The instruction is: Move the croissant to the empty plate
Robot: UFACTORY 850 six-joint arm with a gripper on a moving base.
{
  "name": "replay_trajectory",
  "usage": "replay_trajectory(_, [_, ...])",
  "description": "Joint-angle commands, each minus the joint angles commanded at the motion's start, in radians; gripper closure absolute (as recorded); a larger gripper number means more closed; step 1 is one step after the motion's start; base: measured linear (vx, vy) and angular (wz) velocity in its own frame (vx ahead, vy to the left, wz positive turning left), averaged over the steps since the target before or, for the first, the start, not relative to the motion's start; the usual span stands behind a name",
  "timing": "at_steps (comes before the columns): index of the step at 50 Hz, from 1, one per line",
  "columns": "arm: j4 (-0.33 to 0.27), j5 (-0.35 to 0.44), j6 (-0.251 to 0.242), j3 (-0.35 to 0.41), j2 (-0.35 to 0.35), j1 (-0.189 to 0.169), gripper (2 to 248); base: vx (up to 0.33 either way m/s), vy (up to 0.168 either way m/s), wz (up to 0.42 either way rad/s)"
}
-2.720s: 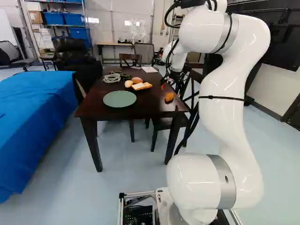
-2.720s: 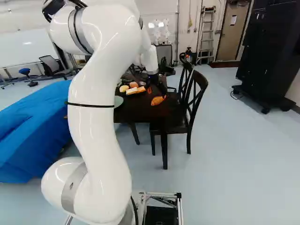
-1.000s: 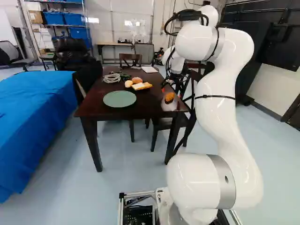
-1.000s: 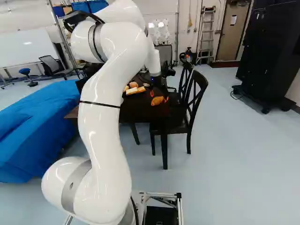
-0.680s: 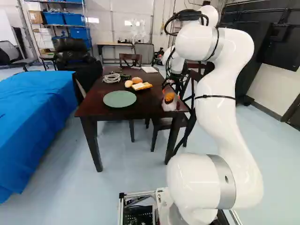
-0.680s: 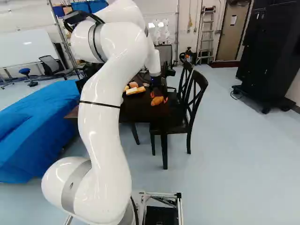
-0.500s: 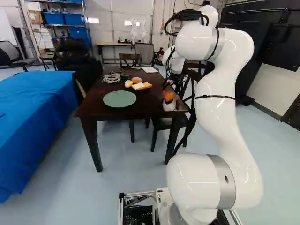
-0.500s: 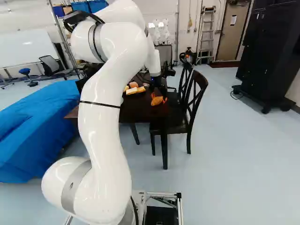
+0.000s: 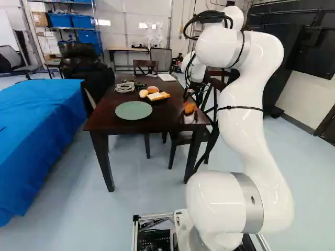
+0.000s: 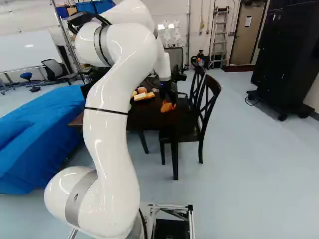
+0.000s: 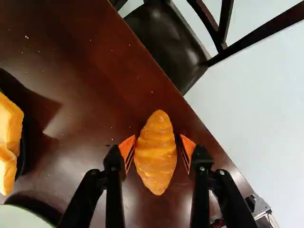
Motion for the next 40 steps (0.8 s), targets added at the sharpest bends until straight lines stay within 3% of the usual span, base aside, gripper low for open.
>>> replay_trajectory(20, [0.0, 0.009, 0.0, 0.0, 0.0, 0.0, 143, 0.0, 0.0, 0.0])
replay_trajectory(40, [0.0, 0.009, 0.0, 0.0, 0.0, 0.0, 142, 0.0, 0.0, 0.0])
